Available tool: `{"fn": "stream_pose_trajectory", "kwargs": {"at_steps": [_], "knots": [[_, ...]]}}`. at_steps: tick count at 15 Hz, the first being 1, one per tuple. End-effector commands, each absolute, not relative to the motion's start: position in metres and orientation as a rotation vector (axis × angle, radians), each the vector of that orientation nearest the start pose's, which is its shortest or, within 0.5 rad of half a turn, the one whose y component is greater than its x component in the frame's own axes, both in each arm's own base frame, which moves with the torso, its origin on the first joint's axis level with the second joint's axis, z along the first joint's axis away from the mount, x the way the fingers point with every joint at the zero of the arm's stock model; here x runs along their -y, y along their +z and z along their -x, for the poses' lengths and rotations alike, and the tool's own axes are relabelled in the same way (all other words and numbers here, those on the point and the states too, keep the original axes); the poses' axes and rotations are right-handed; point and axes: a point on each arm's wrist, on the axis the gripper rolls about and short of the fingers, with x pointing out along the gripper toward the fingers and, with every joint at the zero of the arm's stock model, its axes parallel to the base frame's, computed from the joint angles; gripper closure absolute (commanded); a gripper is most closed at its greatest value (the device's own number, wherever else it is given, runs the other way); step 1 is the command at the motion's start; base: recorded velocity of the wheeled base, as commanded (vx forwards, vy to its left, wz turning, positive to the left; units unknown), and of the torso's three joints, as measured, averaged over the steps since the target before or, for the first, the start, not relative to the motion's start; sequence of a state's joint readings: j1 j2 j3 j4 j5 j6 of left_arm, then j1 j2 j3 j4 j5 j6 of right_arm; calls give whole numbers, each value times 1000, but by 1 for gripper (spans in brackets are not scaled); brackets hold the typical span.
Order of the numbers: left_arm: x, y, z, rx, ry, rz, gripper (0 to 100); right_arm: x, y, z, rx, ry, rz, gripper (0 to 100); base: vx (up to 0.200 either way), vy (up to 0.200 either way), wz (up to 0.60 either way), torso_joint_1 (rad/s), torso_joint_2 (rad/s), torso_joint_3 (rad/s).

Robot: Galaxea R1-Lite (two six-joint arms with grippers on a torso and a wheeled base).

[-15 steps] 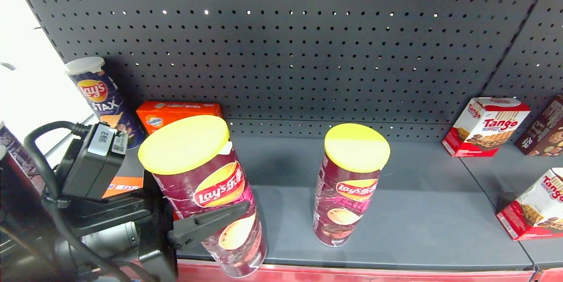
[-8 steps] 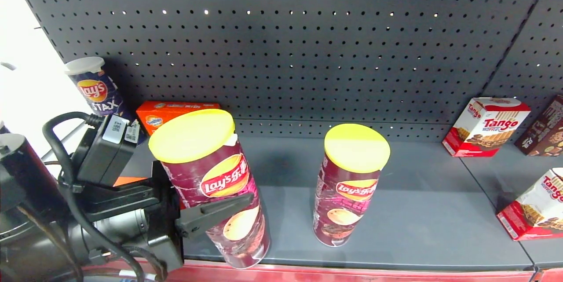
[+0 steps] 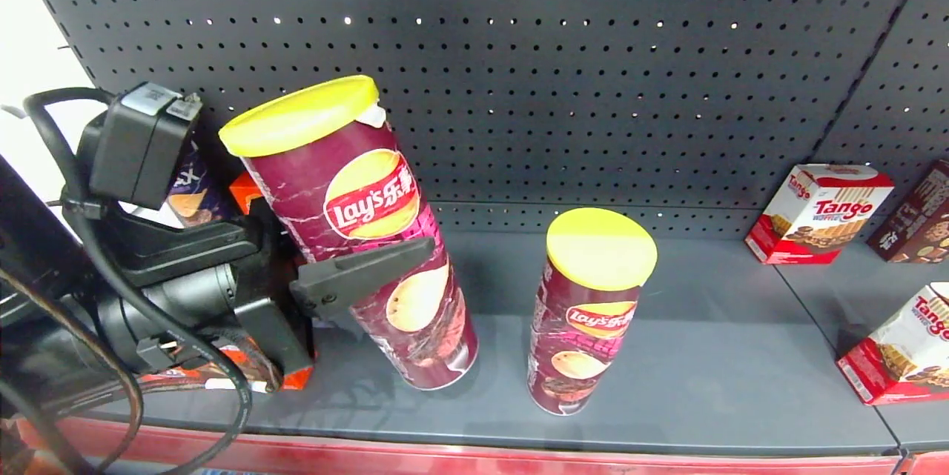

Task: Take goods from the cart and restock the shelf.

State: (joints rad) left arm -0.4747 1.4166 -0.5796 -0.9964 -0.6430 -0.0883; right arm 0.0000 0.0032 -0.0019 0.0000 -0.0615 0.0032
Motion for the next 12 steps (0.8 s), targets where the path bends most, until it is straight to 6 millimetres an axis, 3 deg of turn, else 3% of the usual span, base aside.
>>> {"fn": "stream_pose_trajectory", "kwargs": {"at_steps": [1,3,7,12], "knots": [[112,238,-203,138,-1090,59,100,1,76,23,2,-61,-3,0,0,0,0,0,0,0],[108,237,-207,130,-1081,58,100,1,76,23,3,-61,-3,0,0,0,0,0,0,0],[105,256,-230,143,-1047,32,100,1,76,23,2,-61,-3,0,0,0,0,0,0,0],[111,247,-239,20,-1050,22,100,1,76,23,3,-61,-3,0,0,0,0,0,0,0]]}}
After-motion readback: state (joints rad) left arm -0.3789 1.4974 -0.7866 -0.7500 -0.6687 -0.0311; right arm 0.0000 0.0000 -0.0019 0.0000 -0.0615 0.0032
